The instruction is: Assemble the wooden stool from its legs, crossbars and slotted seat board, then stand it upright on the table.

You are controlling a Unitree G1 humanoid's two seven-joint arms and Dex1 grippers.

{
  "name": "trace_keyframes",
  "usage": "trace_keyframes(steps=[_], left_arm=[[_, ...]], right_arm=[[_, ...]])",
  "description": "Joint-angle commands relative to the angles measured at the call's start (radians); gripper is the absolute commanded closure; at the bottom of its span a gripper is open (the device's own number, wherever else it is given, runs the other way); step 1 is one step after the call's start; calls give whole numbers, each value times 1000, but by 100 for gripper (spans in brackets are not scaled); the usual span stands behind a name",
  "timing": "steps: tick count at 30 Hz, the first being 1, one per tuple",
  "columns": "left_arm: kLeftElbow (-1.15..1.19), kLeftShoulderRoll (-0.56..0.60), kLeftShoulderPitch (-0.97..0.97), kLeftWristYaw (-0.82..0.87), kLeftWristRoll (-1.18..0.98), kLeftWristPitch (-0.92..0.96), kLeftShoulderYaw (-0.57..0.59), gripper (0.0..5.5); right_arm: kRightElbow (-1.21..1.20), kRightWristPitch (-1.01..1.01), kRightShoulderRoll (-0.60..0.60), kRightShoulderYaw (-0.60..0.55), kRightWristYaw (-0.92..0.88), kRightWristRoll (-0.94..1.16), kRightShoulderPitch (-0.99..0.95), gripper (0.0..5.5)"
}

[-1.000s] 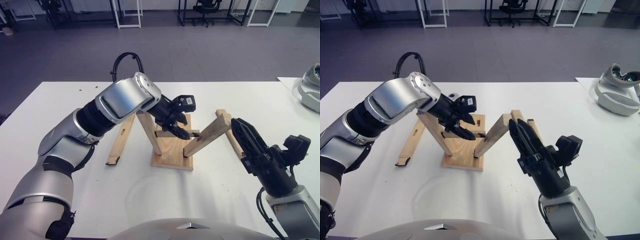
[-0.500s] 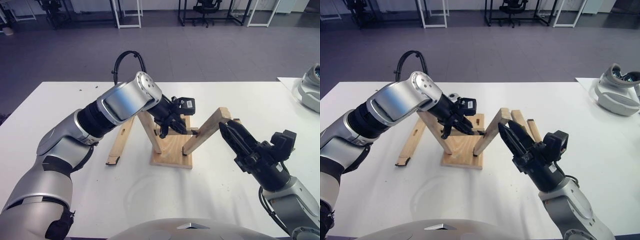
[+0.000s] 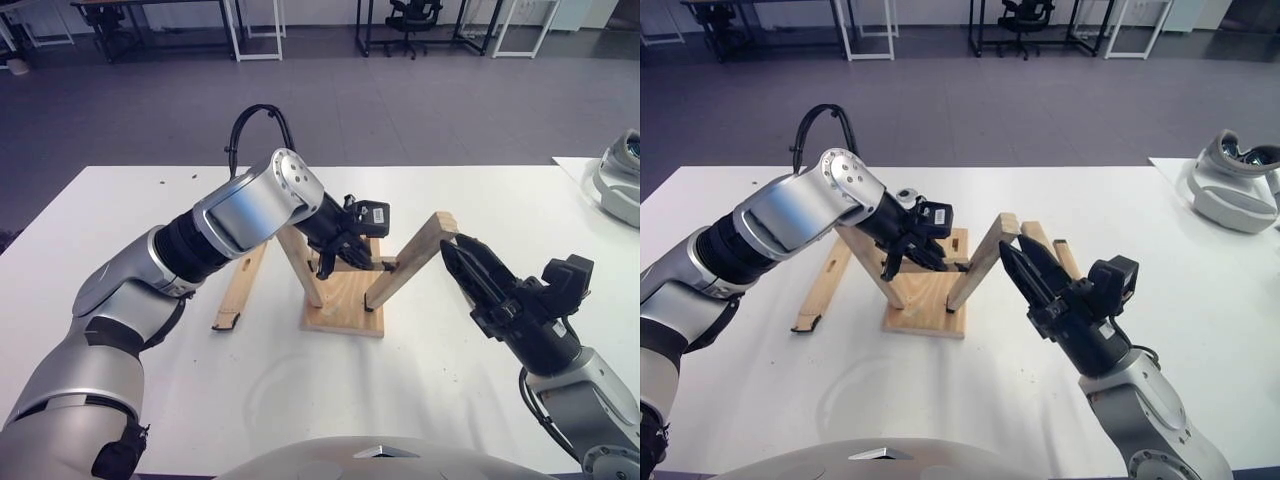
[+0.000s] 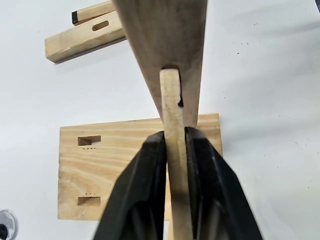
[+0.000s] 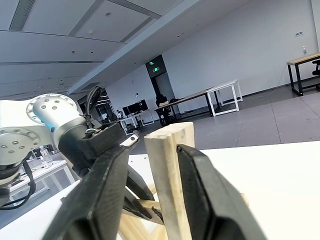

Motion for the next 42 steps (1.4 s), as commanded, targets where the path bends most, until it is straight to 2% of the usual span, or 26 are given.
trace_keyframes(steps=[1, 8, 10, 19, 23, 26, 29, 32, 34, 36, 39, 42], left_arm=[[24, -1, 87, -4, 23, 14, -69, 509], [50, -16, 77, -1, 54, 0, -54, 509], [37, -22, 77, -5, 47, 8, -45, 448], [-2, -27, 45, 2, 47, 8, 18, 287], [-71, -19, -5, 23, 25, 16, 123, 275], [-106, -14, -52, 46, 5, 16, 231, 275], [-135, -1, -110, 98, -10, 36, 366, 270], [-103, 37, -119, 168, -11, 52, 500, 270], [-31, 30, -135, 233, -28, 43, 630, 270], [11, 15, -131, 315, -68, 11, 808, 270], [-96, -14, 38, 467, -112, 20, 1063, 270], [-338, -77, 402, 608, -105, 150, 1293, 270]], right_arm=[[-22, 3, -6, 0, 14, 18, 18, 376], [-22, -10, 4, -4, 32, 7, 51, 376], [-17, -14, 5, -6, 37, 5, 52, 376], [12, -22, 11, -27, 52, 9, 45, 376], [36, -36, 13, -68, 64, 35, 32, 376], [50, -55, 16, -123, 63, 125, 19, 376], [86, -59, -8, -180, 39, 245, -45, 318], [119, -31, -34, -189, 42, 299, -93, 269], [143, -19, -56, -199, 40, 319, -133, 227], [144, -9, -62, -175, 25, 338, -176, 187], [112, 25, -46, -74, 11, 275, -207, 136], [157, 42, -75, -103, 40, 290, -214, 129]])
